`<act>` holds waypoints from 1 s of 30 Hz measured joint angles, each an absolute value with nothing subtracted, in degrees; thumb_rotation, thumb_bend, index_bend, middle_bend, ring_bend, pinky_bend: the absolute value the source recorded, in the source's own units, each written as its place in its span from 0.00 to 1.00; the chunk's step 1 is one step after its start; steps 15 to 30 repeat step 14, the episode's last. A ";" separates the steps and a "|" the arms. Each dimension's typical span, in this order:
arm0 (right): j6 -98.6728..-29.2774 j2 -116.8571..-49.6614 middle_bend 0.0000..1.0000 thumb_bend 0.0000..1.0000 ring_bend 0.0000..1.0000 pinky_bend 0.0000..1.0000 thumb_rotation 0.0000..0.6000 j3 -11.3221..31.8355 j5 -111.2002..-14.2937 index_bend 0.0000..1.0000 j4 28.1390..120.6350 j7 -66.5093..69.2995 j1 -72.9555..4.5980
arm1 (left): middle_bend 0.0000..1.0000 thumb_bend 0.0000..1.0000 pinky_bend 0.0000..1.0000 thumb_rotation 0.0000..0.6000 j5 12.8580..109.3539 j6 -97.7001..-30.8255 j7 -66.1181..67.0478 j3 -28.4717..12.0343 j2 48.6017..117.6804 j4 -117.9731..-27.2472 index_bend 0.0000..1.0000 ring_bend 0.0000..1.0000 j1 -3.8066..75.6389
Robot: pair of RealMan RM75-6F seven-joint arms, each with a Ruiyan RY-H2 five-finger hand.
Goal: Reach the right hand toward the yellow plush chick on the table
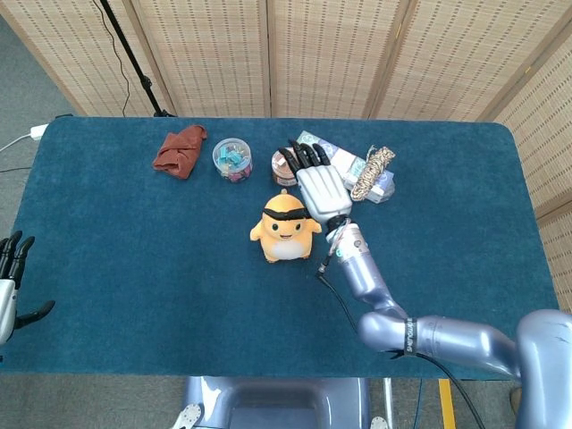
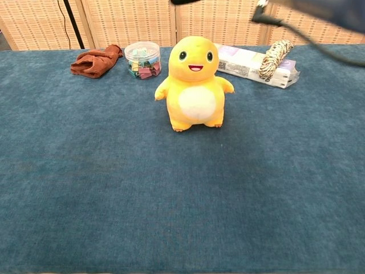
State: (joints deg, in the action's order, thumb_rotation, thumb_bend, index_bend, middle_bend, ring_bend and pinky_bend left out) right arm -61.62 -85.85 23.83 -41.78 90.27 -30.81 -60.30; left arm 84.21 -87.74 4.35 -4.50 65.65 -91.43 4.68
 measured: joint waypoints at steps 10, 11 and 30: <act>-75.99 -75.32 0.00 0.00 0.00 0.00 0.30 15.50 -51.35 0.00 100.18 -32.01 -46.45 | 0.00 0.00 0.00 1.00 85.86 -88.09 4.01 -3.72 65.51 -91.18 0.00 0.00 4.58; -77.28 -74.70 0.00 0.00 0.00 0.00 0.30 14.04 -52.58 0.00 100.53 -31.64 -44.52 | 0.00 0.00 0.00 1.00 86.25 -88.37 3.86 -3.56 65.49 -91.10 0.00 0.00 4.47; -79.34 -73.17 0.00 0.00 0.00 0.00 0.30 10.64 -55.02 0.00 101.22 -30.38 -40.12 | 0.00 0.00 0.00 1.00 87.23 -89.04 3.27 -3.14 65.38 -90.89 0.00 0.00 4.17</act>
